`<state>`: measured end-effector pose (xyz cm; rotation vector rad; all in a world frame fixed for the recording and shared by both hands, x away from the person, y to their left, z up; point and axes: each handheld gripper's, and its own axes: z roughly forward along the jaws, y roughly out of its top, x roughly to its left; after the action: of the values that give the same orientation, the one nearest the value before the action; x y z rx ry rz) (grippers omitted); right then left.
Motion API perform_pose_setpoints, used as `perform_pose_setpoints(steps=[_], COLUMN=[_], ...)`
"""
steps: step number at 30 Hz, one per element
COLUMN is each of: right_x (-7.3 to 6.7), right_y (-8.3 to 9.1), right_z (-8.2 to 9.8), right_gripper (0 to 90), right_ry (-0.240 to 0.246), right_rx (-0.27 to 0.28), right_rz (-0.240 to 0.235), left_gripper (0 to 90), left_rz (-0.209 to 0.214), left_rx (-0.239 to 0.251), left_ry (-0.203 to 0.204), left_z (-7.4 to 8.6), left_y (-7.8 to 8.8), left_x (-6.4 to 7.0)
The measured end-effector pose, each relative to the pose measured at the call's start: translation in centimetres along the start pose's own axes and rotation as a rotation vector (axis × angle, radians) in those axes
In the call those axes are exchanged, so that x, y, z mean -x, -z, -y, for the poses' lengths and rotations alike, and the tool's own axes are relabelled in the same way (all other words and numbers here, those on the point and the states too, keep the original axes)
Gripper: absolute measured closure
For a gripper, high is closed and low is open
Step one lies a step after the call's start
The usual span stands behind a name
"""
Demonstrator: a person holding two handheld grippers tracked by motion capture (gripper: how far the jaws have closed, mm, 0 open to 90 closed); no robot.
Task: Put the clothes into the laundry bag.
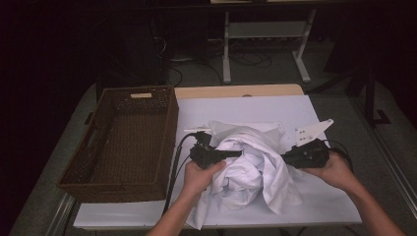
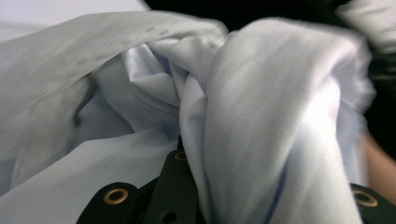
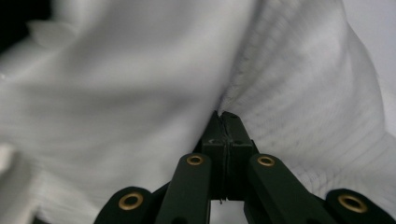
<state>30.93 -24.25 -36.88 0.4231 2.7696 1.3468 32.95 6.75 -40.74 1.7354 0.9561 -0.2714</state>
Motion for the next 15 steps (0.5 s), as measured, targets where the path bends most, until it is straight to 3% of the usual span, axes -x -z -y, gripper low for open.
perform_pose_setpoints(steps=[2,3,5,7,8,10,13,15], right_x=[-0.5,-0.6,-0.4,0.3,0.4,1.1,1.9,2.3], right_y=[0.5,0.6,0.3,-0.2,-0.2,-0.2,-0.3,-0.6], right_z=[-0.2,-0.3,-0.4,-0.3,-0.4,-0.6,-1.4,-2.1], right_gripper=[88.9,88.9,88.8,86.3,82.8,75.5,69.9,67.9], right_ry=[-0.013,-0.015,-0.018,-0.040,-0.041,-0.073,-0.101,-0.113], right_rx=[0.073,0.090,0.053,0.013,0.008,0.031,0.049,0.026], right_rz=[-0.064,-0.078,-0.056,-0.003,0.013,0.043,0.079,0.111], left_gripper=[83.1,83.0,82.2,80.6,79.4,71.2,49.1,37.0], left_rz=[-0.100,-0.119,-0.143,-0.156,-0.160,-0.151,-0.096,-0.048], left_rx=[-0.043,-0.053,-0.086,-0.094,-0.115,-0.135,-0.193,-0.211], left_ry=[-0.002,0.030,0.045,0.029,-0.005,-0.026,-0.028,-0.024], left_z=[0.4,0.6,0.6,0.2,-0.1,-0.4,-1.1,-1.6], left_y=[-2.3,-3.4,-4.9,-5.1,-5.0,-4.4,-2.9,-1.8], left_x=[-0.6,-1.0,-1.4,-1.1,-0.8,-0.5,-0.2,-0.1])
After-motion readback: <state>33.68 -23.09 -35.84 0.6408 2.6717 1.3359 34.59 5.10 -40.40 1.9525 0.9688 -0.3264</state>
